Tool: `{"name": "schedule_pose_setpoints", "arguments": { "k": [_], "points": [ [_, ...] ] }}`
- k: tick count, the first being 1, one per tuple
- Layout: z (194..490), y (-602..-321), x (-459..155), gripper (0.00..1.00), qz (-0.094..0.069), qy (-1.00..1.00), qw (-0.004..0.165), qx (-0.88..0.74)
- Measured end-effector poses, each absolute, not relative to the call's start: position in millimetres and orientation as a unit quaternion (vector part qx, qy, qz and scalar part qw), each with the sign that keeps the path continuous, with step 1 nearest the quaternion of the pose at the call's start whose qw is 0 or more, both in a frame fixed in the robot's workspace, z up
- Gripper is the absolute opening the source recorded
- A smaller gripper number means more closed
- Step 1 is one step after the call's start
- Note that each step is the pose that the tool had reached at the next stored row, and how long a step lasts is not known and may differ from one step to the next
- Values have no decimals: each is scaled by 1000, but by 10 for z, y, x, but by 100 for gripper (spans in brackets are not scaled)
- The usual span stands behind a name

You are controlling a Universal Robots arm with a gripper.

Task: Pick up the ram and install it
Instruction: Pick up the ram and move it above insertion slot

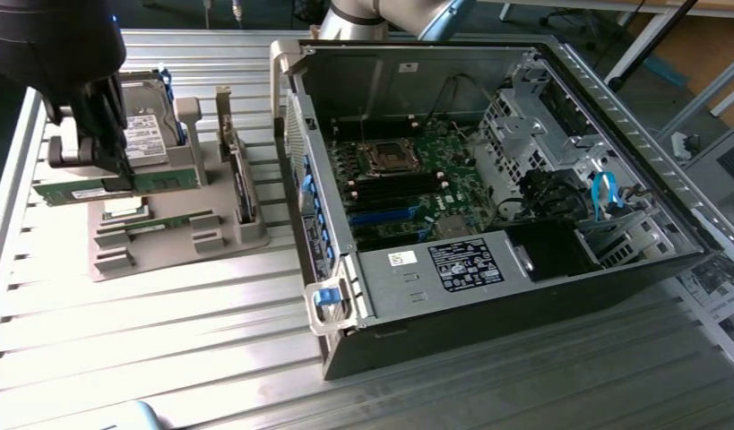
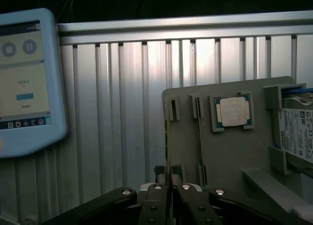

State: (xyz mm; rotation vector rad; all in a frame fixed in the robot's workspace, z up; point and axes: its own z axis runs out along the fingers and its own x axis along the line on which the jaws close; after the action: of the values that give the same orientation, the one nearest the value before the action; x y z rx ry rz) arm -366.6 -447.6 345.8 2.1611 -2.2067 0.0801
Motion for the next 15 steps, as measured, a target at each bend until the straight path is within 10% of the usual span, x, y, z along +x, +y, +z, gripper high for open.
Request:
{"name": "schedule_pose_setpoints", "arguments": {
  "k": [15],
  "points": [
    [3498,-4475,-3666,14,27,-715,27,698]
  ]
}}
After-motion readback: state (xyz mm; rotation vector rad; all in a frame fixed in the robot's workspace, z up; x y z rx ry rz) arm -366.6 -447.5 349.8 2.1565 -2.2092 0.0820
